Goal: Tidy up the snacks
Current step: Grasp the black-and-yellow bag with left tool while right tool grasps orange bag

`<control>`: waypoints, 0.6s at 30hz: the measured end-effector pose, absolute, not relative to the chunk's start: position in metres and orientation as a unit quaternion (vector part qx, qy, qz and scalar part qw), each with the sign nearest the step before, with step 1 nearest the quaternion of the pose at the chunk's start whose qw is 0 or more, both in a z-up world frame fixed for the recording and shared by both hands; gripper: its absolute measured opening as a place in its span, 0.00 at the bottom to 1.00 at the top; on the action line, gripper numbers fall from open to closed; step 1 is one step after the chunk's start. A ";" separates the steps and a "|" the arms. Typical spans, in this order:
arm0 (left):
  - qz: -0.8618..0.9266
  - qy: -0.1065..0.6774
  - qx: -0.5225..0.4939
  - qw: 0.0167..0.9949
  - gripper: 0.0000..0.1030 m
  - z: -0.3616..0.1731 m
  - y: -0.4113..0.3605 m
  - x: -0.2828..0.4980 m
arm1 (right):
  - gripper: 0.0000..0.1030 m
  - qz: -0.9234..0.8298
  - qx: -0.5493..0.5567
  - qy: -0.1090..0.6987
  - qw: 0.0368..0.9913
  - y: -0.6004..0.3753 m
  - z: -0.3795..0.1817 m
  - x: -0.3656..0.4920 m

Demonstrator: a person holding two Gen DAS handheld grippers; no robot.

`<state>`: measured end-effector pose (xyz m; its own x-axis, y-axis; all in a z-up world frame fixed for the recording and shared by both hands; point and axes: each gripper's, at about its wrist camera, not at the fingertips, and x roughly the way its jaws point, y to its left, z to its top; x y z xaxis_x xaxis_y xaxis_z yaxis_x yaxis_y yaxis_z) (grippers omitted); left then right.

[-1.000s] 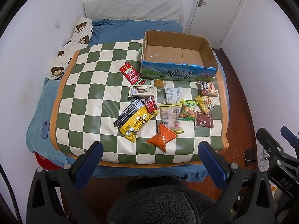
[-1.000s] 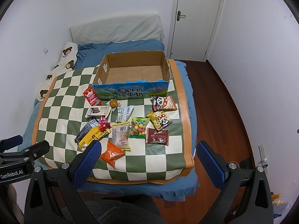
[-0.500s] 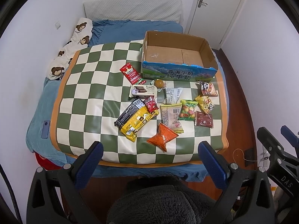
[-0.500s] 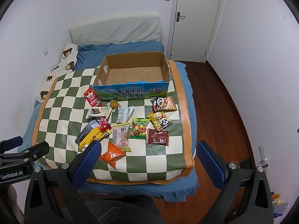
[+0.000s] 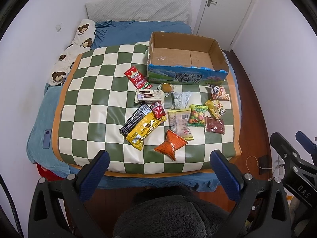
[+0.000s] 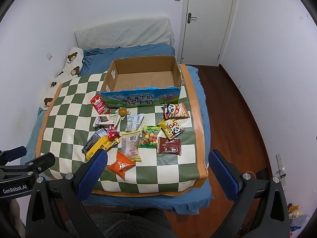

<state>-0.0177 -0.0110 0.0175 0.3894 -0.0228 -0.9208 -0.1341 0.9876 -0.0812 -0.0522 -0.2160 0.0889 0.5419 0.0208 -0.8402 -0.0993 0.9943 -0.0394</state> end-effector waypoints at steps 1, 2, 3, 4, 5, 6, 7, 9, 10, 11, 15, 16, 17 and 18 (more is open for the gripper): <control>0.034 0.552 -0.070 0.830 1.00 0.015 -0.011 -0.016 | 1.00 0.034 -0.040 0.479 0.876 -0.215 0.087 -0.052; 0.037 0.552 -0.068 0.830 1.00 0.012 -0.009 -0.013 | 1.00 0.034 -0.039 0.481 0.875 -0.214 0.085 -0.051; 0.039 0.551 -0.066 0.831 1.00 0.009 -0.007 -0.011 | 1.00 0.034 -0.037 0.483 0.874 -0.214 0.082 -0.050; 0.044 0.549 -0.060 0.832 1.00 0.004 -0.004 -0.008 | 1.00 0.035 -0.031 0.487 0.872 -0.215 0.077 -0.049; 0.052 0.547 -0.049 0.834 1.00 -0.002 -0.002 -0.004 | 1.00 0.038 -0.023 0.493 0.869 -0.216 0.071 -0.045; 0.059 0.543 -0.036 0.837 1.00 -0.010 0.002 0.001 | 1.00 0.041 -0.013 0.502 0.864 -0.216 0.063 -0.040; 0.066 0.537 -0.017 0.841 1.00 -0.020 0.005 0.007 | 1.00 0.046 -0.002 0.509 0.859 -0.217 0.054 -0.036; 0.077 0.536 0.023 0.840 1.00 -0.039 0.010 0.019 | 1.00 0.057 0.024 0.535 0.843 -0.215 0.028 -0.022; 0.082 0.539 0.049 0.837 1.00 -0.053 0.014 0.028 | 1.00 0.061 0.035 0.545 0.836 -0.215 0.016 -0.016; 0.086 0.544 0.067 0.832 1.00 -0.065 0.018 0.035 | 1.00 0.063 0.048 0.558 0.826 -0.213 -0.001 -0.008; 0.073 0.584 0.119 0.799 1.00 -0.127 0.037 0.069 | 1.00 0.064 0.073 0.592 0.800 -0.201 -0.060 0.018; 0.060 0.597 0.124 0.790 1.00 -0.141 0.040 0.077 | 1.00 0.066 0.072 0.599 0.795 -0.196 -0.077 0.024; 0.043 0.610 0.129 0.781 1.00 -0.157 0.041 0.085 | 1.00 0.069 0.072 0.607 0.789 -0.191 -0.092 0.031; 0.029 0.625 0.139 0.768 1.00 -0.177 0.042 0.096 | 1.00 0.068 0.070 0.616 0.782 -0.186 -0.105 0.036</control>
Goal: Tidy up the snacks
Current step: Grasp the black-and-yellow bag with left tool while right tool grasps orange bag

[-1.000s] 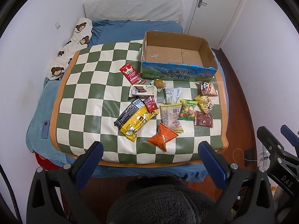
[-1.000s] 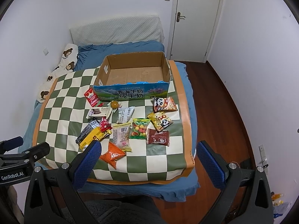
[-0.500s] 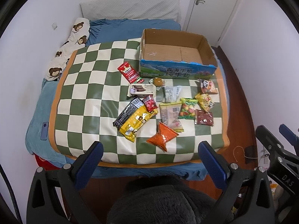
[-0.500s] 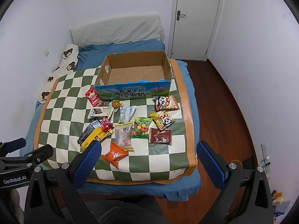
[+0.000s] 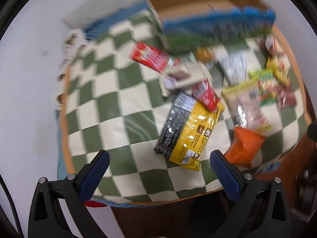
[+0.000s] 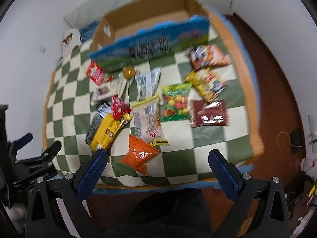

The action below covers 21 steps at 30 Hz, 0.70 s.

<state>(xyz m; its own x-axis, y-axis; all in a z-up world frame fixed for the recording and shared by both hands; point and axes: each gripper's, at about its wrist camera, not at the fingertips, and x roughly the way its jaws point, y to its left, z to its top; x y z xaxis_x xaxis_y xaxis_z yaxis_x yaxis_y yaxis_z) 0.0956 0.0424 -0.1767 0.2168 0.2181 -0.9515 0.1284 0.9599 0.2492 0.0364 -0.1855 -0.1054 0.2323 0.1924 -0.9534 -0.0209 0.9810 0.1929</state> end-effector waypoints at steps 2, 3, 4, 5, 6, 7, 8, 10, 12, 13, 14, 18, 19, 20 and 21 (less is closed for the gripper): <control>0.000 0.645 0.156 0.748 1.00 -0.206 0.040 0.112 | 1.00 0.073 0.065 0.626 0.774 -0.175 -0.132 0.049; -0.010 0.652 0.163 0.740 1.00 -0.218 0.038 0.118 | 1.00 0.072 0.059 0.632 0.769 -0.171 -0.146 0.055; -0.022 0.657 0.175 0.733 1.00 -0.231 0.035 0.125 | 1.00 0.072 0.058 0.637 0.765 -0.167 -0.154 0.061; -0.035 0.660 0.186 0.727 1.00 -0.243 0.030 0.131 | 1.00 0.075 0.057 0.639 0.763 -0.164 -0.164 0.066; -0.053 0.666 0.202 0.716 1.00 -0.258 0.024 0.137 | 1.00 0.075 0.056 0.642 0.761 -0.161 -0.170 0.070; -0.065 0.671 0.215 0.707 1.00 -0.270 0.019 0.141 | 1.00 0.075 0.055 0.647 0.756 -0.158 -0.178 0.075; -0.078 0.675 0.227 0.697 1.00 -0.282 0.014 0.144 | 1.00 0.078 0.057 0.651 0.753 -0.156 -0.184 0.079; -0.110 0.689 0.232 0.677 1.00 -0.304 0.005 0.148 | 1.00 0.081 0.059 0.653 0.751 -0.152 -0.195 0.085; -0.111 0.688 0.246 0.674 0.99 -0.318 0.000 0.147 | 1.00 0.081 0.055 0.660 0.745 -0.148 -0.204 0.090; -0.112 0.684 0.243 0.679 0.94 -0.320 0.000 0.146 | 1.00 0.082 0.055 0.662 0.743 -0.146 -0.208 0.092; -0.105 0.681 0.233 0.686 0.86 -0.320 0.002 0.146 | 1.00 0.084 0.053 0.664 0.741 -0.143 -0.212 0.095; -0.061 0.693 0.130 0.706 0.79 -0.310 0.036 0.147 | 0.99 0.086 0.040 0.669 0.737 -0.132 -0.222 0.103; -0.039 0.697 0.103 0.708 0.79 -0.307 0.048 0.146 | 0.98 0.086 0.038 0.672 0.734 -0.129 -0.224 0.105; -0.013 0.700 0.072 0.710 0.79 -0.305 0.063 0.143 | 0.98 0.080 0.039 0.678 0.730 -0.127 -0.225 0.106; 0.006 0.701 0.054 0.712 0.79 -0.303 0.073 0.140 | 0.98 0.072 0.046 0.683 0.725 -0.128 -0.225 0.105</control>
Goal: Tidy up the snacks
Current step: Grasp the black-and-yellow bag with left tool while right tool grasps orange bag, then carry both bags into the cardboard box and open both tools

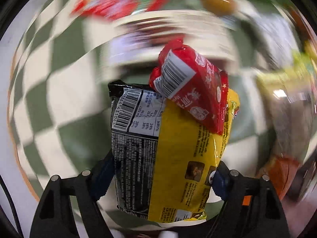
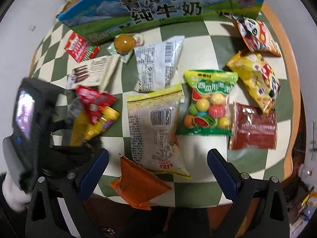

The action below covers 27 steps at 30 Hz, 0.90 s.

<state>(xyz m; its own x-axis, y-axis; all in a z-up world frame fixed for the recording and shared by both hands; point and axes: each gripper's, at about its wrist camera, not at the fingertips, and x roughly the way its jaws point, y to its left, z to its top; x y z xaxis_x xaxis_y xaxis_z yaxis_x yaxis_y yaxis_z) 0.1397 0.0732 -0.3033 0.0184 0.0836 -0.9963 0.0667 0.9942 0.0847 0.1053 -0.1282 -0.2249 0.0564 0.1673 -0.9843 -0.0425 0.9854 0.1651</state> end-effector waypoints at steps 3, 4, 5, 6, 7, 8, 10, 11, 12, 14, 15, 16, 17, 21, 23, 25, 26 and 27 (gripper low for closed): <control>0.055 0.700 -0.002 0.712 0.79 -0.303 0.102 0.122 | 0.98 0.050 0.116 0.697 0.705 -0.142 -0.228 0.095; 0.063 0.702 -0.020 0.709 0.79 -0.305 0.109 0.115 | 0.98 0.042 0.154 0.706 0.690 -0.148 -0.233 0.085; 0.067 0.704 -0.039 0.706 0.79 -0.306 0.115 0.108 | 0.98 0.037 0.180 0.714 0.676 -0.151 -0.238 0.077; 0.068 0.706 -0.050 0.704 0.79 -0.309 0.119 0.104 | 0.98 0.033 0.202 0.720 0.663 -0.153 -0.244 0.070; 0.068 0.708 -0.057 0.701 0.79 -0.312 0.121 0.100 | 0.98 0.030 0.223 0.727 0.649 -0.152 -0.252 0.062; 0.065 0.712 -0.062 0.697 0.80 -0.315 0.123 0.095 | 0.98 0.031 0.235 0.730 0.641 -0.149 -0.259 0.058; 0.060 0.717 -0.068 0.692 0.81 -0.319 0.126 0.089 | 0.98 0.036 0.240 0.736 0.632 -0.136 -0.273 0.055; 0.057 0.719 -0.072 0.689 0.82 -0.321 0.128 0.085 | 0.96 0.036 0.238 0.736 0.633 -0.129 -0.280 0.055; 0.054 0.720 -0.074 0.688 0.82 -0.321 0.133 0.088 | 0.91 0.033 0.233 0.738 0.633 -0.121 -0.288 0.057; 0.046 0.721 -0.076 0.687 0.82 -0.323 0.138 0.088 | 0.78 0.027 0.232 0.742 0.629 -0.111 -0.300 0.059; 0.042 0.722 -0.076 0.687 0.82 -0.325 0.147 0.092 | 0.69 0.026 0.230 0.743 0.628 -0.107 -0.304 0.060; 0.040 0.721 -0.076 0.688 0.82 -0.324 0.149 0.088 | 0.64 0.024 0.223 0.745 0.629 -0.101 -0.308 0.060; 0.041 0.718 -0.077 0.691 0.80 -0.327 0.147 0.090 | 0.55 0.023 0.214 0.743 0.633 -0.097 -0.309 0.060; 0.050 0.706 -0.078 0.702 0.79 -0.304 0.166 0.093 | 0.47 0.031 0.175 0.737 0.652 -0.085 -0.302 0.057; 0.055 0.701 -0.080 0.706 0.79 -0.301 0.160 0.084 | 0.46 0.038 0.152 0.730 0.665 -0.080 -0.293 0.055; 0.056 0.699 -0.083 0.708 0.79 -0.294 0.159 0.075 | 0.46 0.049 0.134 0.725 0.674 -0.075 -0.282 0.053; 0.058 0.697 -0.085 0.709 0.79 -0.290 0.160 0.069 | 0.45 0.054 0.127 0.722 0.677 -0.073 -0.278 0.052; 0.058 0.696 -0.087 0.710 0.79 -0.287 0.160 0.065 | 0.45 0.059 0.122 0.721 0.680 -0.071 -0.274 0.050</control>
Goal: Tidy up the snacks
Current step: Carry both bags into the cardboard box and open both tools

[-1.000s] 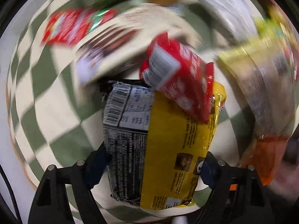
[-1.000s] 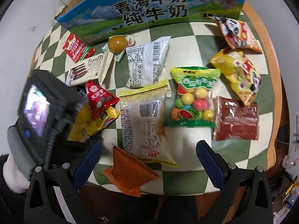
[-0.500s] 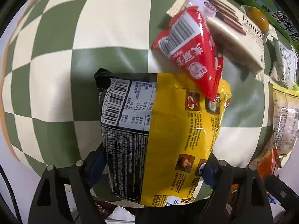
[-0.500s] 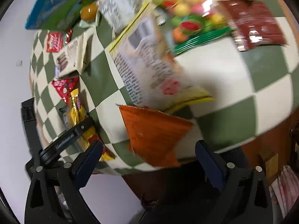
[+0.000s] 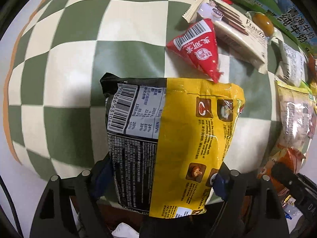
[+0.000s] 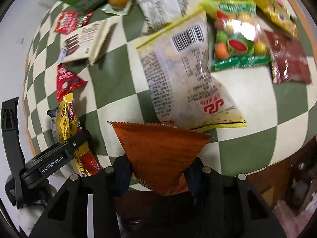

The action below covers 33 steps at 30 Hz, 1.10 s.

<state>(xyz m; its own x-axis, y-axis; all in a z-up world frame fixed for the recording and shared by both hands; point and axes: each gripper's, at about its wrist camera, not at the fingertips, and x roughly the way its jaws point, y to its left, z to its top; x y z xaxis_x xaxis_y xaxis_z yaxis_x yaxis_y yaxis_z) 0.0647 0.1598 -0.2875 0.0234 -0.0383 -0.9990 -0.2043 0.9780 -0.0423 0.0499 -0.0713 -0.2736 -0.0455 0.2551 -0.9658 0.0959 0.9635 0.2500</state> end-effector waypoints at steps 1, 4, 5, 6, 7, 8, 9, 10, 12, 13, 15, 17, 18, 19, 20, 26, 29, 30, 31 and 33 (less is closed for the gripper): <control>0.057 0.695 -0.091 0.711 0.79 -0.282 0.160 0.059 | 0.45 0.065 0.120 0.720 0.681 -0.070 -0.269 0.048; 0.059 0.688 -0.100 0.716 0.79 -0.258 0.159 0.045 | 0.45 0.083 0.119 0.714 0.685 -0.070 -0.254 0.056; 0.060 0.685 -0.102 0.719 0.79 -0.252 0.160 0.042 | 0.45 0.089 0.119 0.711 0.688 -0.071 -0.246 0.057; 0.062 0.681 -0.106 0.722 0.79 -0.241 0.160 0.038 | 0.45 0.097 0.119 0.708 0.690 -0.073 -0.238 0.059; 0.061 0.678 -0.110 0.724 0.79 -0.232 0.160 0.035 | 0.45 0.106 0.120 0.704 0.692 -0.075 -0.227 0.064; 0.062 0.671 -0.117 0.730 0.79 -0.218 0.160 0.032 | 0.45 0.115 0.122 0.701 0.693 -0.078 -0.221 0.076; 0.064 0.665 -0.121 0.734 0.79 -0.212 0.154 0.034 | 0.45 0.127 0.123 0.697 0.695 -0.079 -0.210 0.081; 0.065 0.658 -0.127 0.739 0.79 -0.200 0.154 0.034 | 0.45 0.136 0.124 0.694 0.696 -0.084 -0.203 0.087; 0.063 0.638 -0.143 0.754 0.79 -0.166 0.146 0.036 | 0.45 0.160 0.124 0.684 0.701 -0.091 -0.178 0.102; 0.061 0.628 -0.147 0.762 0.79 -0.150 0.144 0.039 | 0.45 0.168 0.124 0.677 0.705 -0.106 -0.164 0.113; 0.052 0.607 -0.149 0.779 0.79 -0.116 0.128 0.056 | 0.45 0.187 0.120 0.661 0.717 -0.116 -0.138 0.132; 0.039 0.588 -0.156 0.792 0.79 -0.093 0.113 0.086 | 0.45 0.199 0.120 0.647 0.726 -0.128 -0.115 0.159; 0.035 0.582 -0.159 0.797 0.79 -0.090 0.104 0.116 | 0.45 0.205 0.119 0.642 0.729 -0.135 -0.106 0.172; 0.031 0.575 -0.161 0.801 0.79 -0.084 0.098 0.133 | 0.45 0.212 0.118 0.633 0.735 -0.143 -0.094 0.190; 0.028 0.567 -0.162 0.807 0.79 -0.074 0.091 0.155 | 0.45 0.215 0.116 0.626 0.740 -0.148 -0.085 0.205; 0.015 0.574 -0.181 0.798 0.79 -0.087 0.065 0.292 | 0.45 0.214 0.066 0.595 0.772 -0.167 -0.063 0.316; 0.015 0.595 -0.179 0.784 0.79 -0.107 0.055 0.345 | 0.45 0.212 0.059 0.611 0.760 -0.167 -0.080 0.372; 0.015 0.604 -0.177 0.777 0.79 -0.117 0.051 0.362 | 0.45 0.210 0.052 0.616 0.757 -0.166 -0.086 0.387; 0.017 0.612 -0.173 0.772 0.79 -0.126 0.046 0.377 | 0.45 0.208 0.042 0.623 0.753 -0.165 -0.094 0.406; 0.014 0.627 -0.166 0.761 0.79 -0.145 0.038 0.404 | 0.45 0.206 0.031 0.636 0.743 -0.161 -0.110 0.434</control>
